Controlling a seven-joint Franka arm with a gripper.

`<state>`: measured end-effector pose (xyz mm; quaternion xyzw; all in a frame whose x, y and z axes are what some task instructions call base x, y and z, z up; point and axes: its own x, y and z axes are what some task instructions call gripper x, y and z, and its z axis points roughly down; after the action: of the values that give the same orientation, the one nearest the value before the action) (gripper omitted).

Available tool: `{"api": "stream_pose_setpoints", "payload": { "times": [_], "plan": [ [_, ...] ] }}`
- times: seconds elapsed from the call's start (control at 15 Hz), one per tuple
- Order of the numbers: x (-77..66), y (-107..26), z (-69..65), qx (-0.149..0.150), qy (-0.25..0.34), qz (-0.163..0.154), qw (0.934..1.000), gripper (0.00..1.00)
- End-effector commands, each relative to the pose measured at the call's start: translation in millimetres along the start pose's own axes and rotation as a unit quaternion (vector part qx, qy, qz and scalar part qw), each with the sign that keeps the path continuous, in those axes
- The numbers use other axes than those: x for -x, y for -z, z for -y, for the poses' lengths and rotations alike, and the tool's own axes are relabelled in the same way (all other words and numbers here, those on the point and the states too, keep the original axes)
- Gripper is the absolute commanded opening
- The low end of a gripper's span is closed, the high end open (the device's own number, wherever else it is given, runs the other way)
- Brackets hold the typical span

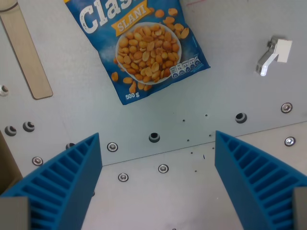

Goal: Rotate around base negative z

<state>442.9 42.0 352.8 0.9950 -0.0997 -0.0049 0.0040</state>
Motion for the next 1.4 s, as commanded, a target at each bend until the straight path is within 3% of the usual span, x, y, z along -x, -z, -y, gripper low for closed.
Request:
{"api": "stream_pose_setpoints", "payload": {
  "times": [0.07,0.73,1.4],
  "plan": [
    [0.3,2.7,-0.1,-0.001,-0.007,-0.003,1.0000,1.00],
    [0.3,2.7,-0.1,-0.001,-0.073,-0.002,0.9973,1.00],
    [0.3,2.7,-0.1,-0.002,-0.140,-0.002,0.9902,1.00]
  ]
}}
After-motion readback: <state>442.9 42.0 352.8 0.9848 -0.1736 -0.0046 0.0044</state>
